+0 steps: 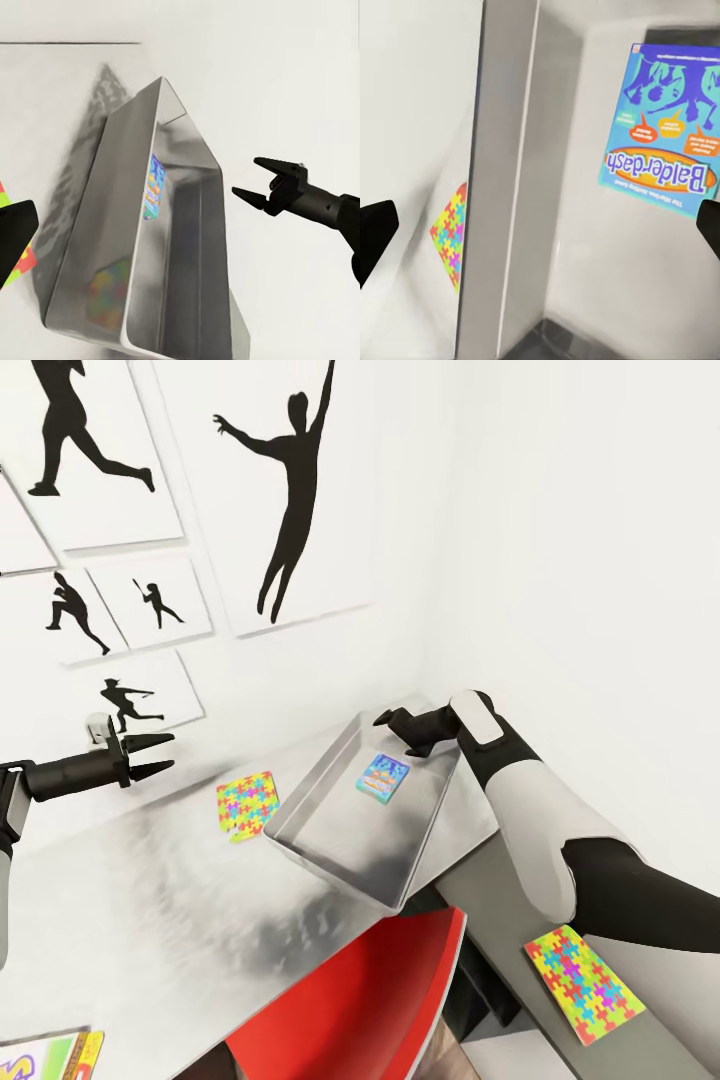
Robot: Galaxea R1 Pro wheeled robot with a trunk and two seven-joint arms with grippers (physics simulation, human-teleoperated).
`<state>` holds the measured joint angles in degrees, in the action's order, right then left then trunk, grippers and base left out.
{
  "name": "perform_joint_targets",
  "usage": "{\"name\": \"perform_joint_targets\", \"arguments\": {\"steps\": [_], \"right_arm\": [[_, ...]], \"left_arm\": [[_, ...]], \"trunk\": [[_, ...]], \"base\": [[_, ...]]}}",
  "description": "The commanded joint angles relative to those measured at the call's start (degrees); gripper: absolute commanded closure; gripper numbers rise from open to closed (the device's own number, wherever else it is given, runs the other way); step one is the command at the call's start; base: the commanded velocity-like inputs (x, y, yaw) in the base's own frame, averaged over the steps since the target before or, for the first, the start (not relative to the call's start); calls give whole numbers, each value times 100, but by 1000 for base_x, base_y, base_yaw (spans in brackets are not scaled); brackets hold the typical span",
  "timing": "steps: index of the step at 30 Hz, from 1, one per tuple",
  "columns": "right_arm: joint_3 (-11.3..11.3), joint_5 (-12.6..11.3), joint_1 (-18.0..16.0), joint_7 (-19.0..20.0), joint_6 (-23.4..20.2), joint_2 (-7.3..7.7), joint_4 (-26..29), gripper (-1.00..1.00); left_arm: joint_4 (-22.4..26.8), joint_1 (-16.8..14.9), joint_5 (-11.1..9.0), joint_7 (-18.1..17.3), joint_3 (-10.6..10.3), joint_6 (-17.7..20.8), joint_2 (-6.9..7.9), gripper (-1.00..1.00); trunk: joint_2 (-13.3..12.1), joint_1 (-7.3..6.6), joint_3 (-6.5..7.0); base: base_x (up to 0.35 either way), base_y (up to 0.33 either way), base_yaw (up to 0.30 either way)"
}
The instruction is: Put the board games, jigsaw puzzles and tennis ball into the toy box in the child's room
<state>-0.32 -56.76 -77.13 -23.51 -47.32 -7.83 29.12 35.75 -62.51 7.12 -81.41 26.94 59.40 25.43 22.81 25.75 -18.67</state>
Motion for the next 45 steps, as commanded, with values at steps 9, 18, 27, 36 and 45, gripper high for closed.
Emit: {"name": "perform_joint_targets", "arguments": {"steps": [9,18,27,36,45], "right_arm": [[-3,-55,-4,-58,-11,-1,6,-100],[-3,-55,-4,-58,-6,-7,6,-100],[-3,-55,-4,-58,-6,-6,6,-100],[-3,-55,-4,-58,-5,1,6,-100],[-3,-50,-4,-58,-5,1,6,-100]], "left_arm": [[2,-7,61,-47,21,60,-3,-100],[2,-7,61,-48,21,60,-3,-100],[2,-7,61,-48,21,60,-3,-100],[2,-7,62,-47,21,60,-3,-100],[2,-7,69,-42,17,60,-3,-100]], "trunk": [[10,4,74],[10,4,160],[10,4,245],[10,4,331],[10,4,417]], "base": [[0,0,0],[0,0,0],[0,0,0],[0,0,0],[0,0,0]]}}
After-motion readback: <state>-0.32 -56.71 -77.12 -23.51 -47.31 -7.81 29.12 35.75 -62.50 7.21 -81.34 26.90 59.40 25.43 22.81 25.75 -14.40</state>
